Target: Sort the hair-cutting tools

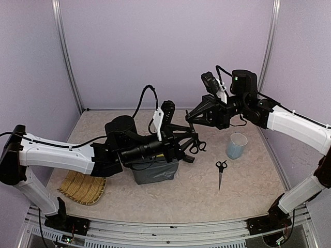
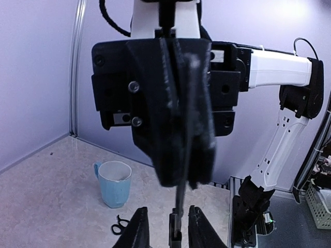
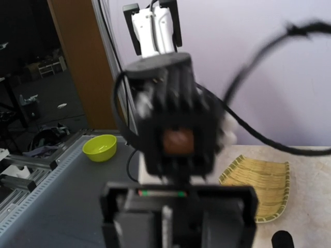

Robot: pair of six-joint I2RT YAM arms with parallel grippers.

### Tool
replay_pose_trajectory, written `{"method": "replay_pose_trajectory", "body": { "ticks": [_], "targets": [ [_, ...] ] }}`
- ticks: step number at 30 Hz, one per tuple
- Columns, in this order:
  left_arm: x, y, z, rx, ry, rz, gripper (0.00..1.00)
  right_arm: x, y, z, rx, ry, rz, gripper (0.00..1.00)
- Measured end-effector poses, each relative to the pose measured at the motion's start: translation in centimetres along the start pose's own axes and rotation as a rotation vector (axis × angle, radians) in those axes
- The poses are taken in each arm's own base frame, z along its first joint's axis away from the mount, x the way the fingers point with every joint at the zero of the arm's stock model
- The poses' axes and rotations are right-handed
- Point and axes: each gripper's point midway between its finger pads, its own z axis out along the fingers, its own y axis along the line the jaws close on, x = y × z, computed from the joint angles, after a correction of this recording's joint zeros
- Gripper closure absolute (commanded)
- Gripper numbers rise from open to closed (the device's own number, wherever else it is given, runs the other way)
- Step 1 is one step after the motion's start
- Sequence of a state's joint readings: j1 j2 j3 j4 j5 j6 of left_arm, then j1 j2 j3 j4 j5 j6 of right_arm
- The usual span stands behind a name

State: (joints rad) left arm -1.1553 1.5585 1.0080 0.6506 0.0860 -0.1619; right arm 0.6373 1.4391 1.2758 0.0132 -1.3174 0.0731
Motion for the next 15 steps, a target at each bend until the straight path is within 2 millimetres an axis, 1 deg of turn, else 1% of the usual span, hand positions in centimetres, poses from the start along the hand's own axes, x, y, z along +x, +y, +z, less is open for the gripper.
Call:
{"method": "replay_pose_trajectory", "body": {
  "ticks": [2,4,6,8,9,12,14,15],
  "targets": [
    [0.5,0.1,0.1,0.009,0.012,-0.015,0.87,0.0,0.1,0.0,-0.003,0.0,-0.003,1.0],
    [0.5,0.0,0.2,0.022,0.012,-0.027,0.96,0.0,0.1,0.0,-0.002,0.0,-0.007,1.0],
    [0.4,-0.1,0.2,0.032,0.01,-0.032,1.0,0.0,0.2,0.0,-0.002,0.0,-0.008,0.99],
    [0.4,-0.1,0.1,0.036,0.009,-0.033,1.0,0.1,0.0,0.0,0.007,0.001,-0.007,0.8],
    [0.4,0.0,0.1,0.034,0.011,-0.034,1.0,0.2,-0.1,-0.1,0.015,0.003,-0.006,0.74],
    [0.8,0.9,0.0,0.009,0.047,-0.033,1.0,0.5,-1.0,-0.5,0.071,0.014,-0.017,0.64],
    [1.0,2.1,-0.2,-0.03,0.096,-0.02,1.0,0.7,-1.8,-1.4,0.133,0.023,-0.027,0.56],
    [1.1,2.5,-0.4,-0.049,0.121,-0.013,1.0,0.8,-2.4,-2.2,0.188,0.028,-0.035,0.52]
  ]
}}
